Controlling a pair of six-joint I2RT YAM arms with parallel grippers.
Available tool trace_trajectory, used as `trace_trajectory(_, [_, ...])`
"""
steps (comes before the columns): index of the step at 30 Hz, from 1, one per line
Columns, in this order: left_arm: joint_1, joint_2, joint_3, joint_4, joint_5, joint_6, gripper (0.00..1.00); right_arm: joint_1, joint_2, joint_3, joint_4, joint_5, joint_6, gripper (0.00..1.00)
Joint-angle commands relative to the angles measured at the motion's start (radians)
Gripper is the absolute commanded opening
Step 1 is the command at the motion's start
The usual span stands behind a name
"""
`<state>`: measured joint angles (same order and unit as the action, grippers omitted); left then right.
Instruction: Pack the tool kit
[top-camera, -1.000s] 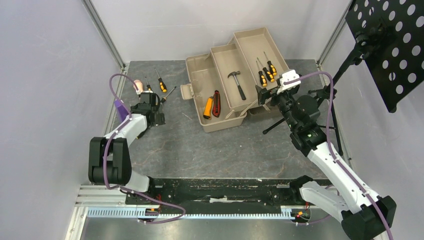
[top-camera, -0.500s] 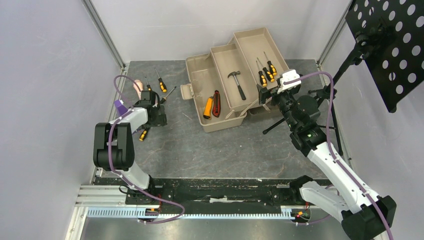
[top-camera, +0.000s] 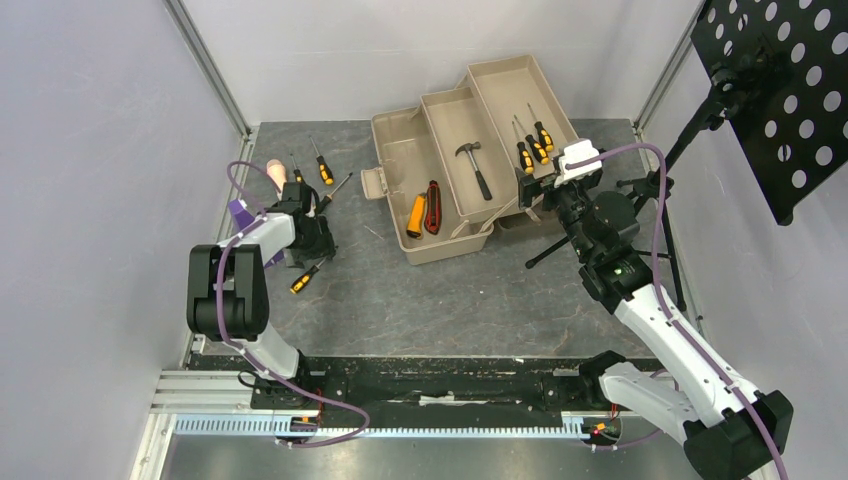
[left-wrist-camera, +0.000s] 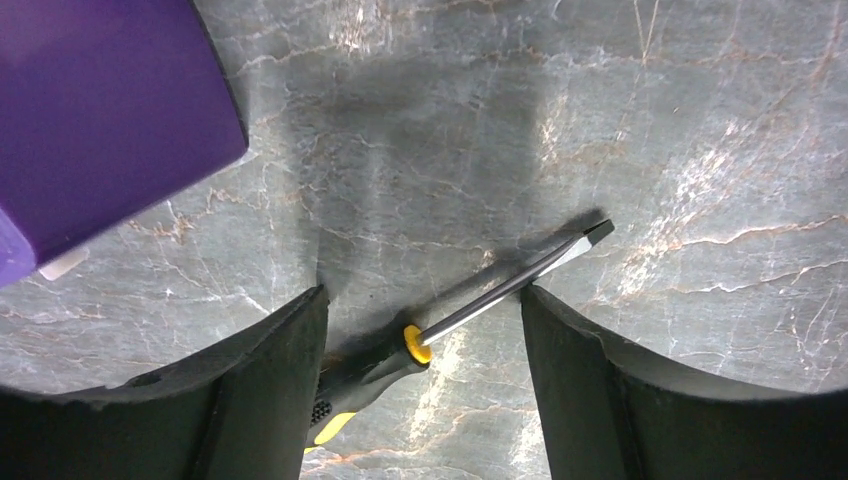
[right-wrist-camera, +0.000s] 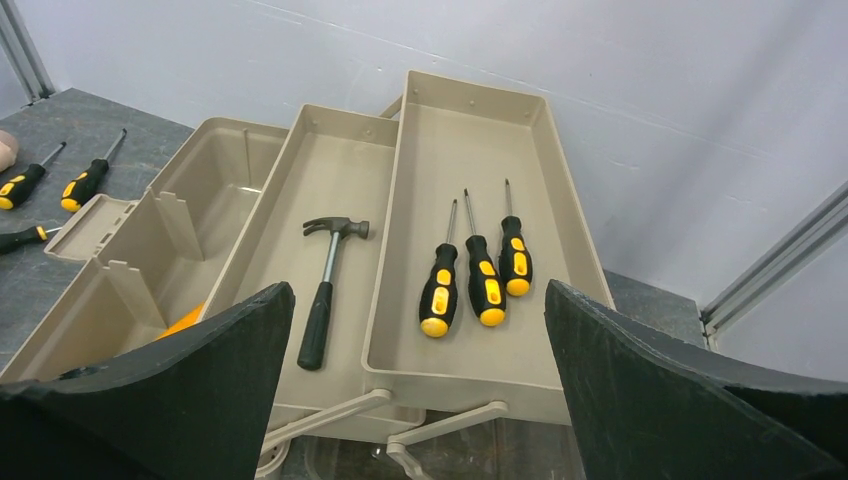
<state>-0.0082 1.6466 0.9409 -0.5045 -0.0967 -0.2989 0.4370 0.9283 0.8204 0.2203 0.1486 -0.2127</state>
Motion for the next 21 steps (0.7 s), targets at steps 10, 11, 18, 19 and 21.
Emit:
trace_trajectory(10, [-0.001, 0.038, 0.023, -0.100, 0.021, -0.116, 0.44, 0.007, -0.019, -0.004, 0.033, 0.019, -0.008, 0.98])
trace_trajectory(11, [-0.001, 0.045, 0.030, -0.097, 0.030, -0.123, 0.41, 0.006, -0.019, -0.004, 0.034, 0.019, -0.007, 0.98])
trace_trajectory(18, [-0.001, 0.121, 0.091, -0.064, 0.092, -0.192, 0.16, 0.006, -0.021, -0.004, 0.034, 0.018, -0.005, 0.98])
trace_trajectory(19, [-0.001, 0.135, 0.102, -0.062, 0.092, -0.206, 0.14, 0.006, -0.021, -0.004, 0.031, 0.018, -0.005, 0.98])
trace_trajectory(21, [-0.001, 0.152, 0.121, -0.059, 0.115, -0.224, 0.13, 0.006, -0.022, -0.003, 0.032, 0.019, -0.005, 0.98])
